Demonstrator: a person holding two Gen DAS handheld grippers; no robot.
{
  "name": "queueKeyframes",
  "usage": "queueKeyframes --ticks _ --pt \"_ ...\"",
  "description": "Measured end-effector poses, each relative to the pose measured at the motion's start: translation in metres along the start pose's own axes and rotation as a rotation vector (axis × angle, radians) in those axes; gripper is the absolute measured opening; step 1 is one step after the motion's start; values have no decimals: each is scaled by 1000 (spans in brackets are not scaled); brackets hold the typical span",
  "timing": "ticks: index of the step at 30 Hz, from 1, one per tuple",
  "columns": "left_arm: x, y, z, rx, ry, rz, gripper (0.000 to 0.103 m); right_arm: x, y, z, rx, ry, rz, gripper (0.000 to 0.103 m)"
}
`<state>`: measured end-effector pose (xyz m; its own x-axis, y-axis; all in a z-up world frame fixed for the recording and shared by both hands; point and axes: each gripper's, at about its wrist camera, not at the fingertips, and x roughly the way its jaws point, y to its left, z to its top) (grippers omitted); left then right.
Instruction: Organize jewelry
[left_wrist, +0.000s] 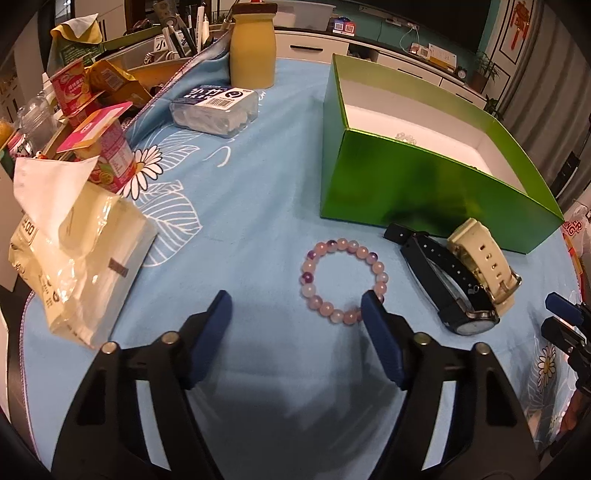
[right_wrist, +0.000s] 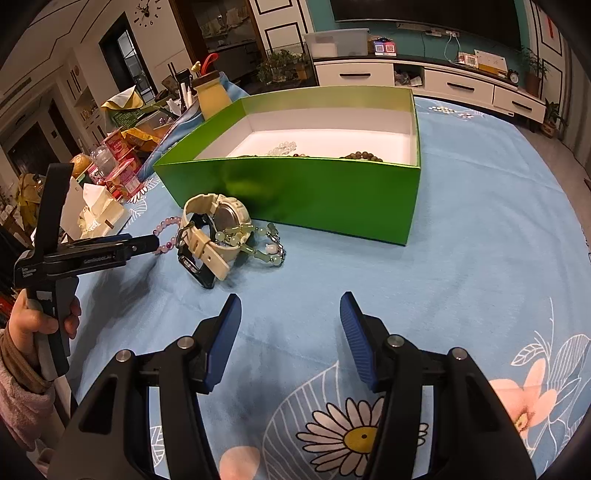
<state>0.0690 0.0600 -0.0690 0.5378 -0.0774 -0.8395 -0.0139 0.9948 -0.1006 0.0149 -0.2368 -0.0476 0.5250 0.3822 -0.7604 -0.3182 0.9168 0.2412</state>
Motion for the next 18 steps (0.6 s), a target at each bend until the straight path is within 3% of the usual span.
queueKeyframes --ticks 4,11,18 --pt "3 -2 4 17 -5 -1 60 3 0 1 -1 2 5 56" --pt "4 -8 1 65 -21 -13 54 8 1 3 1 9 6 56" --pt "3 -10 -1 83 -34 -64 25 17 5 5 -3 19 9 56"
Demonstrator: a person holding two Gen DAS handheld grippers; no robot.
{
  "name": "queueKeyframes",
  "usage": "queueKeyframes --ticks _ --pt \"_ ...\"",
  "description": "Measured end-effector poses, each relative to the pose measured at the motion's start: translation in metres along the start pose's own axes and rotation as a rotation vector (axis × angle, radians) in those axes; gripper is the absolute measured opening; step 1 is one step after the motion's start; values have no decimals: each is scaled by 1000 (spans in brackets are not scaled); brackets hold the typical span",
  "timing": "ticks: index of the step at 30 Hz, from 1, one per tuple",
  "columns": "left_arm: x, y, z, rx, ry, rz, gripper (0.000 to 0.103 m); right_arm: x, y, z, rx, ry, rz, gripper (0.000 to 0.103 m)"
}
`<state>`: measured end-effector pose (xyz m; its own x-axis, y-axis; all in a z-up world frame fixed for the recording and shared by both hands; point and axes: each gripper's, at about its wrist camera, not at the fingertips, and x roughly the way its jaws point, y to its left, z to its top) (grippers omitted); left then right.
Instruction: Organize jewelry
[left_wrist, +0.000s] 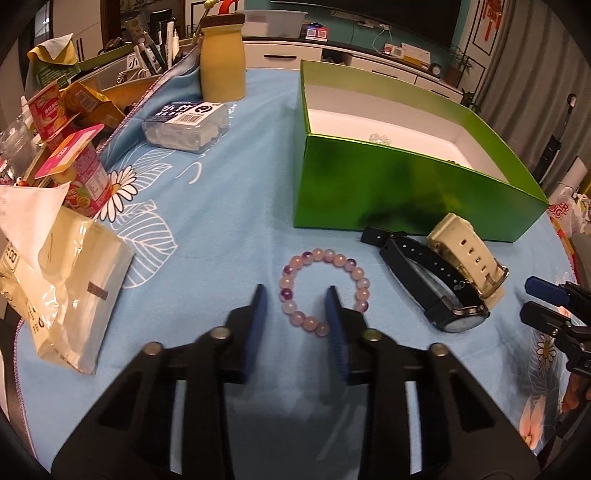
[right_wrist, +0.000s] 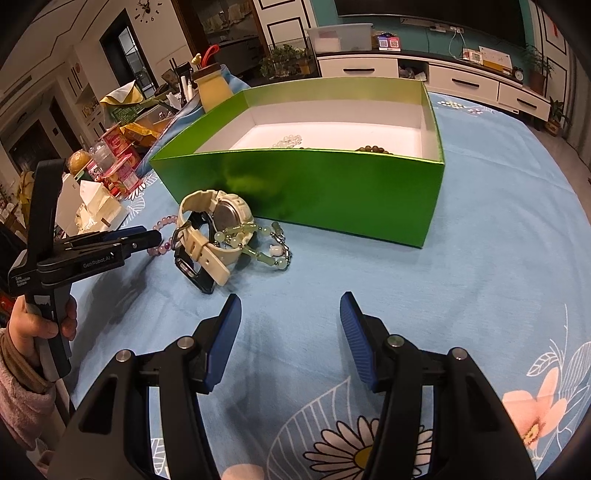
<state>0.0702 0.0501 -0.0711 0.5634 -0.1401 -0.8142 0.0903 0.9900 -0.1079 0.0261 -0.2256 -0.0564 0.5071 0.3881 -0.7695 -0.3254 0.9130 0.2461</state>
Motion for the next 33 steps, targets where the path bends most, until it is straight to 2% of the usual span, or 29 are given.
queueKeyframes --ticks 2,4,9,18,27,33 --pt "1 3 1 -2 -1 -15 14 2 1 1 -1 0 1 56" --pt "1 7 1 -24 -1 -38 7 3 1 1 -1 1 0 56" --pt "-5 12 -4 -62 -18 -82 7 4 2 2 -5 0 0 56" --pt "-33 4 9 -59 -92 -130 7 16 8 7 -39 8 -2 56" --pt "-44 0 14 -54 -108 -148 7 33 20 16 -162 23 -77 56" --pt "-42 2 14 -56 -103 -151 7 44 27 20 -229 29 -92 42"
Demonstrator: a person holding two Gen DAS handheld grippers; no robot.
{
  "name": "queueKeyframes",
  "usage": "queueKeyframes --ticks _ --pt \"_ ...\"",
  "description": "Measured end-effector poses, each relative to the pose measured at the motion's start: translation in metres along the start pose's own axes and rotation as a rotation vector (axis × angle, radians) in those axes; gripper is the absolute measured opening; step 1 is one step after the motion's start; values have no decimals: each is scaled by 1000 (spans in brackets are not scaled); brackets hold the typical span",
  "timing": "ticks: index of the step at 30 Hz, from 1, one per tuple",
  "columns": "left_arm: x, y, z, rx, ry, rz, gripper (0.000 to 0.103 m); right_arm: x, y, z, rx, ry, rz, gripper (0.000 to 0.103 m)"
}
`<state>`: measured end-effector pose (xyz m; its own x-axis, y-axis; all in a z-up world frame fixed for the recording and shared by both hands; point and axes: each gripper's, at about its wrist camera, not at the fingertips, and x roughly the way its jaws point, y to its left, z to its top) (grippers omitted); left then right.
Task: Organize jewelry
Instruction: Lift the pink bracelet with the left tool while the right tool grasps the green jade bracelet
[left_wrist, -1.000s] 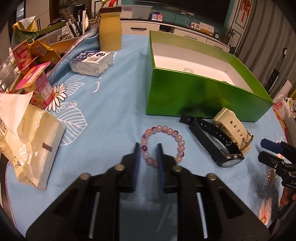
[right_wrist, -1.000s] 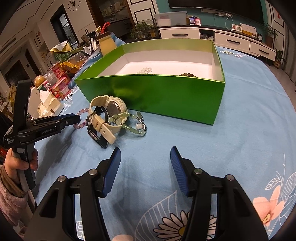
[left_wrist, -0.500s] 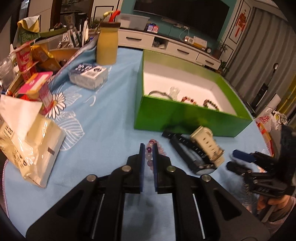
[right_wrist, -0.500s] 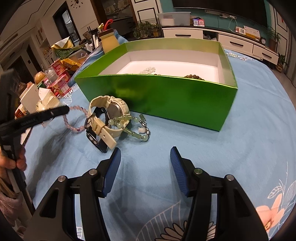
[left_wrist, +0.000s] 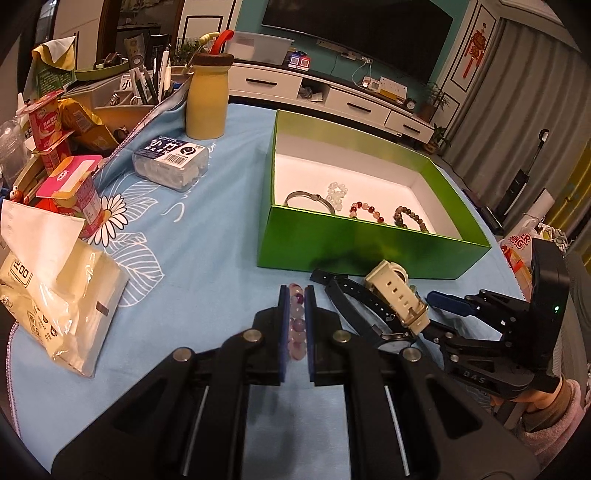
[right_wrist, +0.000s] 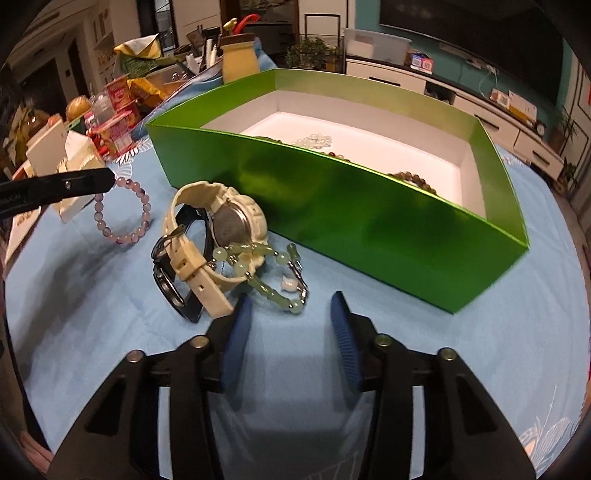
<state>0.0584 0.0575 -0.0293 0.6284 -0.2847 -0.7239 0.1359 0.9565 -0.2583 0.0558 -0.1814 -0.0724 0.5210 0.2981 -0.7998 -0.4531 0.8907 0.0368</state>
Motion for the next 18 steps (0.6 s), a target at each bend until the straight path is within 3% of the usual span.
queueKeyframes --ticks 7,18 --pt "2 0 -1 0 3 -2 7 -3 4 1 -31 -33 8 6" --pt "-9 -7 1 3 -16 -29 7 -49 -12 -3 65 -131 47 6"
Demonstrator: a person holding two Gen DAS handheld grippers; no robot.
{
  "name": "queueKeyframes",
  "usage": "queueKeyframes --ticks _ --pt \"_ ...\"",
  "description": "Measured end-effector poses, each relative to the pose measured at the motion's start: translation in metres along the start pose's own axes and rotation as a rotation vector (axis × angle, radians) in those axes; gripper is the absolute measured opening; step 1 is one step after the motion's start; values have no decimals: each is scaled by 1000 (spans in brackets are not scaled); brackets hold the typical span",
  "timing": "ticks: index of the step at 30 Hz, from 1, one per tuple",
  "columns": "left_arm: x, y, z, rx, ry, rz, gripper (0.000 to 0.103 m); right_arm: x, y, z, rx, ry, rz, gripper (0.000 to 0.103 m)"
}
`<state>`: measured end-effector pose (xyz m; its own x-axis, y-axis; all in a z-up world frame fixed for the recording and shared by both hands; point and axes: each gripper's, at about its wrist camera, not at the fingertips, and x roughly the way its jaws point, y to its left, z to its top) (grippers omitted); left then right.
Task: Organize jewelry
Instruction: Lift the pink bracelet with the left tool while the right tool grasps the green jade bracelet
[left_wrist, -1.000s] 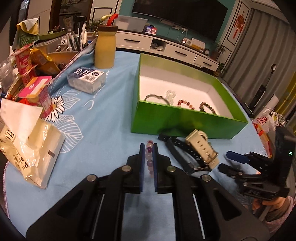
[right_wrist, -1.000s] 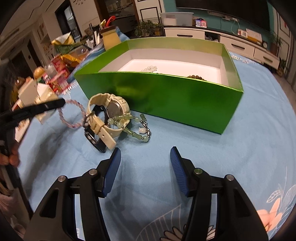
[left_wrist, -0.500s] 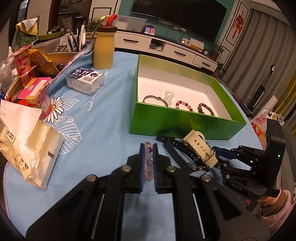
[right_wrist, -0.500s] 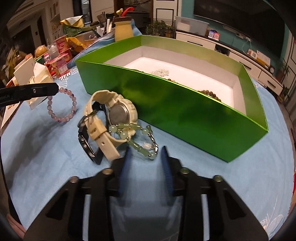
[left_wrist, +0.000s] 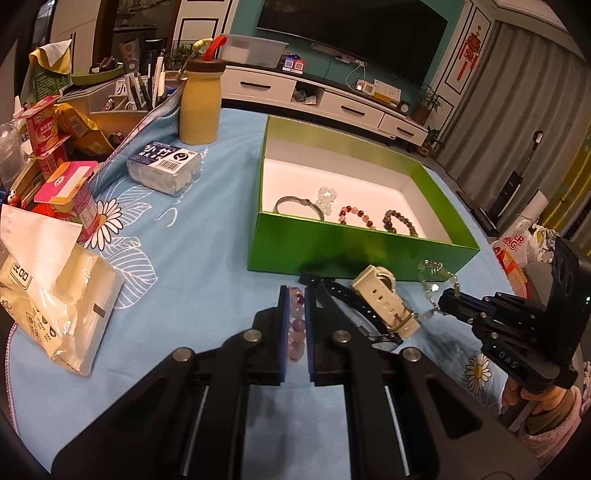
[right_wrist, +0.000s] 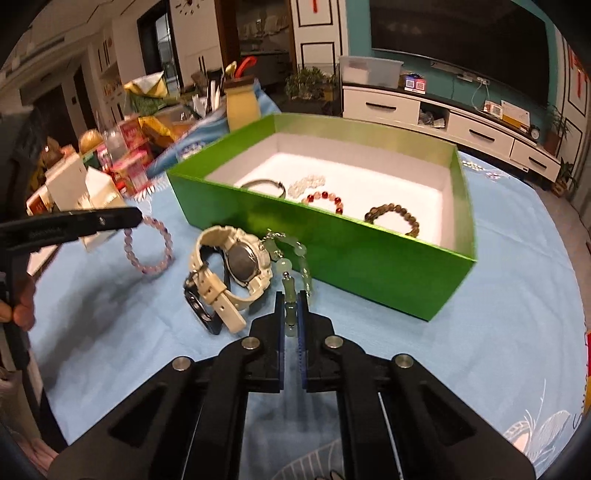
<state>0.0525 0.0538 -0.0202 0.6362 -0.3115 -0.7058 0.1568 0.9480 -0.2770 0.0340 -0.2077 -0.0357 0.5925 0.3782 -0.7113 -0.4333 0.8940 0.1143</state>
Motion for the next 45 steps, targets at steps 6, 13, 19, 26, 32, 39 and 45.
queueKeyframes --ticks 6,13,19,26,32,39,45 --pt "-10 -7 3 6 -19 -15 7 -21 -4 2 36 -45 2 6" --pt "-24 -12 4 1 -35 -34 7 -39 -7 2 61 -81 -2 6" --pt "-35 -20 4 16 -51 -36 7 -50 -6 2 72 -103 -2 6" --pt "-46 -28 6 32 -67 -42 7 -59 -7 0 81 -121 3 6" --pt "-52 -34 9 44 -76 -50 7 -67 -10 -1 84 -136 7 6" --pt "-57 -40 17 49 -85 -67 7 -74 -10 1 79 -159 4 6" --pt "-60 -45 26 64 -100 -71 7 -81 -11 4 73 -183 0 6"
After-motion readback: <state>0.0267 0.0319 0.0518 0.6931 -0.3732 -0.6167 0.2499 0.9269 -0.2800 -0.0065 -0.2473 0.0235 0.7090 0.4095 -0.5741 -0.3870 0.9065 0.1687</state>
